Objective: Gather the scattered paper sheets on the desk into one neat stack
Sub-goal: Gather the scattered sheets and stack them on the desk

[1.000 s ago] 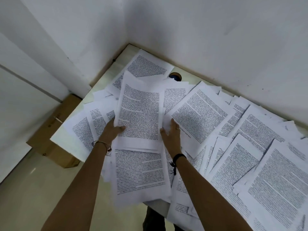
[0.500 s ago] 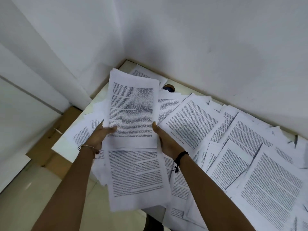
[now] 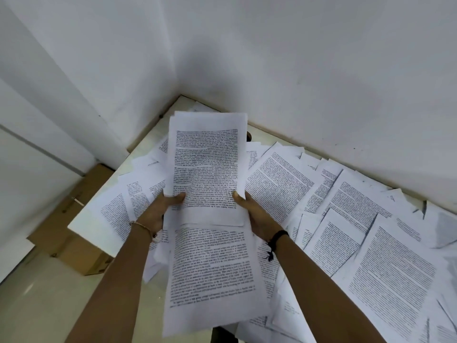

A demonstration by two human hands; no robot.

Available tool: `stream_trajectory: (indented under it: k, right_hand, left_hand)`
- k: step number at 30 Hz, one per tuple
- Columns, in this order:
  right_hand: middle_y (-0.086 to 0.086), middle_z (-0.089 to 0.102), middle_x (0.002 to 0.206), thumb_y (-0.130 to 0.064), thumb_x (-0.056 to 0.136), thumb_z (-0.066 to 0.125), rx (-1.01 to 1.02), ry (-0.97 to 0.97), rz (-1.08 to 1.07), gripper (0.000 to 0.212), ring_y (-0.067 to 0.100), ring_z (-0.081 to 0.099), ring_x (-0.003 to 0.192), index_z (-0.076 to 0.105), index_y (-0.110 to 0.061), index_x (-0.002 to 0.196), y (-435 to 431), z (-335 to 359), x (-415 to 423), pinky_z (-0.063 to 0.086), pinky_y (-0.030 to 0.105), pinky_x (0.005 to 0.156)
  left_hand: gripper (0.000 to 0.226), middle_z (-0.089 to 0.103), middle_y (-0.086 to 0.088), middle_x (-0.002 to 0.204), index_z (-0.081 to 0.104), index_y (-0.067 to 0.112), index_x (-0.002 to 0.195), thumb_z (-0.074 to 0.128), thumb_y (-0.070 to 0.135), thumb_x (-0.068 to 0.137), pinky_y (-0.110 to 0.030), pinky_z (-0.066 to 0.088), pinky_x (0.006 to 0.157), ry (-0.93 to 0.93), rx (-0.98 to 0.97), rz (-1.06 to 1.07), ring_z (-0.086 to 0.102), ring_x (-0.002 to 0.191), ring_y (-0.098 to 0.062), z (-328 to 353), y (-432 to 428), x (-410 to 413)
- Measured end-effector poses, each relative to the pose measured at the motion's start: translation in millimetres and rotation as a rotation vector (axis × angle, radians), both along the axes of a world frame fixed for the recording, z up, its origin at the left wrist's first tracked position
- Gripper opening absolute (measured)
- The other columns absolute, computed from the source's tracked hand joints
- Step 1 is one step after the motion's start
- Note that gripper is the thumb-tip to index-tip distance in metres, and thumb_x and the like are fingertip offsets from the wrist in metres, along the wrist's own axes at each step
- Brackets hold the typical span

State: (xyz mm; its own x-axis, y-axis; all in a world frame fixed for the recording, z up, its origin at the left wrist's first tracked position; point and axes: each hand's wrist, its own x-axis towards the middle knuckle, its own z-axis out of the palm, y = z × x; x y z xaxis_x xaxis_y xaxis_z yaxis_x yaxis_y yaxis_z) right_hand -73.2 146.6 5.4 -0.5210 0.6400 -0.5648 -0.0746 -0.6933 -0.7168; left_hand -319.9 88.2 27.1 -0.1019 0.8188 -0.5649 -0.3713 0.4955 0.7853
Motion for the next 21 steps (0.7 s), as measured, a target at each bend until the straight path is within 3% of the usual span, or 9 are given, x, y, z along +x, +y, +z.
stream_trajectory:
  k: [3,5,8,9,11,13,16,19,21]
  right_hand:
    - [0.005,0.070,0.111,-0.019,0.085,0.070,0.131,-0.134,0.002,0.032,0.022,0.067,0.100,0.063,-0.015,0.116,-0.6,1.1,5.7,0.053,0.034,0.091]
    - [0.005,0.070,0.113,-0.022,0.083,0.073,0.259,-0.330,0.042,0.038,0.025,0.066,0.104,0.062,-0.017,0.119,-0.4,-8.0,13.0,0.054,0.036,0.092]
    - [0.006,0.061,0.124,-0.016,0.088,0.065,0.329,-0.620,-0.012,0.048,0.028,0.059,0.112,0.047,-0.014,0.132,-1.4,-21.4,26.0,0.050,0.036,0.093]
    - [0.009,0.056,0.131,-0.013,0.091,0.060,0.339,-0.693,-0.027,0.049,0.028,0.055,0.117,0.042,-0.012,0.136,-2.3,-25.1,28.4,0.047,0.035,0.096]
    - [0.010,0.044,0.145,-0.013,0.095,0.053,0.372,-0.778,0.058,0.054,0.028,0.046,0.129,0.031,-0.010,0.144,-5.2,-30.0,28.9,0.039,0.036,0.106]
    - [0.009,0.033,0.153,-0.017,0.098,0.047,0.425,-0.798,0.230,0.059,0.028,0.037,0.137,0.020,-0.011,0.150,-9.8,-33.5,24.8,0.031,0.037,0.112]
    - [0.009,0.033,0.153,-0.017,0.099,0.045,0.440,-0.759,0.263,0.059,0.029,0.036,0.138,0.018,-0.012,0.151,-10.4,-31.9,20.3,0.030,0.037,0.113]
    - [0.007,0.050,0.139,-0.021,0.097,0.052,0.323,-0.698,0.065,0.055,0.024,0.048,0.126,0.031,-0.016,0.147,-6.4,-23.9,33.5,0.038,0.029,0.099]
    - [0.006,0.060,0.127,-0.029,0.093,0.060,0.251,-0.636,0.031,0.045,0.022,0.057,0.115,0.049,-0.018,0.135,-4.7,-25.3,54.8,0.043,0.030,0.095]
  left_hand:
    - [0.051,0.054,-0.016,0.135,0.044,0.005,0.138,0.054,-0.003,0.089,-0.049,0.038,0.108,0.095,-0.034,0.007,0.052,0.123,-0.033,-12.7,-2.2,6.6]
    - [0.053,0.053,-0.019,0.135,0.043,0.003,0.138,0.055,-0.007,0.087,-0.047,0.045,0.101,0.119,-0.055,0.017,0.056,0.117,-0.033,-22.7,-7.1,16.4]
    - [0.042,0.054,-0.018,0.130,0.043,-0.002,0.133,0.049,-0.003,0.092,-0.030,0.059,0.077,0.058,-0.115,0.065,0.067,0.090,-0.022,-41.7,-12.8,33.8]
    - [0.037,0.055,-0.016,0.127,0.044,-0.003,0.131,0.046,0.003,0.095,-0.029,0.059,0.074,0.047,-0.150,0.063,0.069,0.084,-0.018,-48.7,-14.6,41.0]
    - [0.038,0.055,-0.015,0.129,0.043,0.001,0.133,0.045,0.018,0.098,-0.038,0.054,0.087,0.039,-0.228,0.055,0.066,0.095,-0.022,-60.1,-19.3,53.0]
    - [0.047,0.054,-0.012,0.134,0.037,0.011,0.140,0.049,0.025,0.097,-0.045,0.044,0.102,0.063,-0.257,0.065,0.057,0.115,-0.029,-69.8,-24.9,62.8]
    - [0.050,0.053,-0.009,0.135,0.036,0.013,0.142,0.053,0.018,0.095,-0.044,0.040,0.107,0.146,-0.230,0.098,0.053,0.120,-0.027,-76.7,-26.0,68.9]
    - [0.051,0.051,-0.007,0.132,0.038,0.007,0.140,0.053,0.002,0.092,-0.038,0.039,0.106,0.272,-0.232,0.202,0.051,0.118,-0.024,-77.8,-22.0,68.9]
    - [0.060,0.042,-0.010,0.145,0.032,0.007,0.145,0.056,0.002,0.091,-0.044,0.034,0.112,0.271,-0.224,0.275,0.045,0.129,-0.029,-82.5,-18.0,69.4]
